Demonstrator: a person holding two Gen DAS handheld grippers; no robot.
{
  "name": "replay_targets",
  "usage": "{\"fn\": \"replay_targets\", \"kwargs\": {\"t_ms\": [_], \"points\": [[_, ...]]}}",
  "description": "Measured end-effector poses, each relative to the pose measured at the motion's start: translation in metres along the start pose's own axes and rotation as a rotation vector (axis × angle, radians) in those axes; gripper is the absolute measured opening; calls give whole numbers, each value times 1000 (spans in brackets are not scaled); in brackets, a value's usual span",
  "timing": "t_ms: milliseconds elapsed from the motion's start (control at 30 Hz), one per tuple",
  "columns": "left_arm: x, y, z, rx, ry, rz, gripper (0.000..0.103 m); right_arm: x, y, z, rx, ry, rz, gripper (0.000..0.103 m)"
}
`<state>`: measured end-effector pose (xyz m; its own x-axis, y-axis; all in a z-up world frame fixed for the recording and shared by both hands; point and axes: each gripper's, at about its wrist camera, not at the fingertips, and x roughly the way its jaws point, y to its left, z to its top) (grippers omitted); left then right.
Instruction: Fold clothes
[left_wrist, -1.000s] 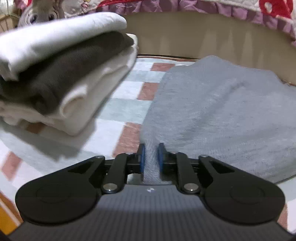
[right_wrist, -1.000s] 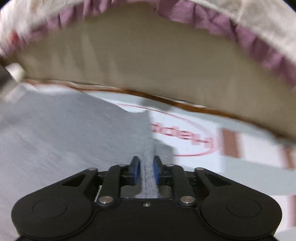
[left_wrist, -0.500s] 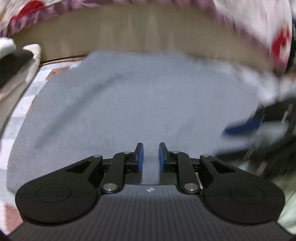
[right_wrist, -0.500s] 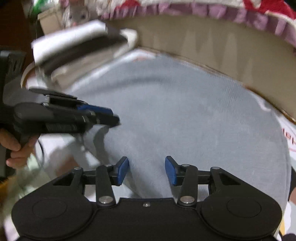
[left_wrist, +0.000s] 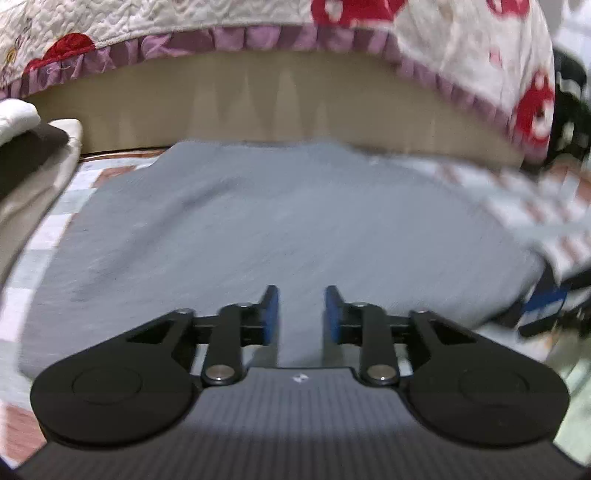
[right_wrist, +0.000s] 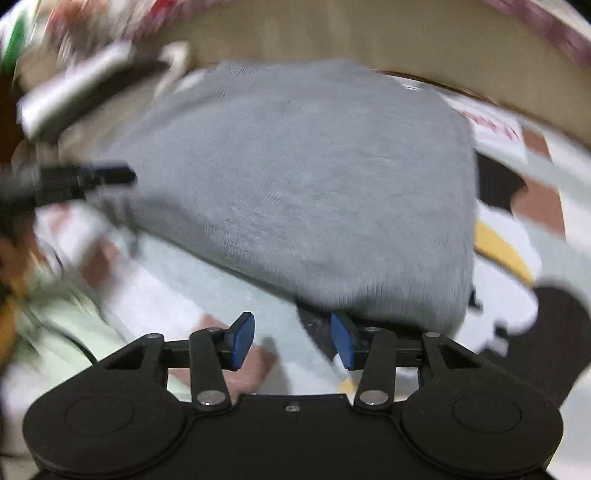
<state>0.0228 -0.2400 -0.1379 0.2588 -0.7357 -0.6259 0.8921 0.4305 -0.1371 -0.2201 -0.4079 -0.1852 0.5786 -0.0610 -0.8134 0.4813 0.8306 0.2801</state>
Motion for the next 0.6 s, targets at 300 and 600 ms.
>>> {"fn": "replay_targets", "kwargs": {"t_ms": [300,600], "points": [[36,-9,-6,-66,170,-14,31,-3,-55,-36,677,-295,105,66],[36,5,-9,-139,194,-37,31,28,-83,-29,902,-456,160,66]]}}
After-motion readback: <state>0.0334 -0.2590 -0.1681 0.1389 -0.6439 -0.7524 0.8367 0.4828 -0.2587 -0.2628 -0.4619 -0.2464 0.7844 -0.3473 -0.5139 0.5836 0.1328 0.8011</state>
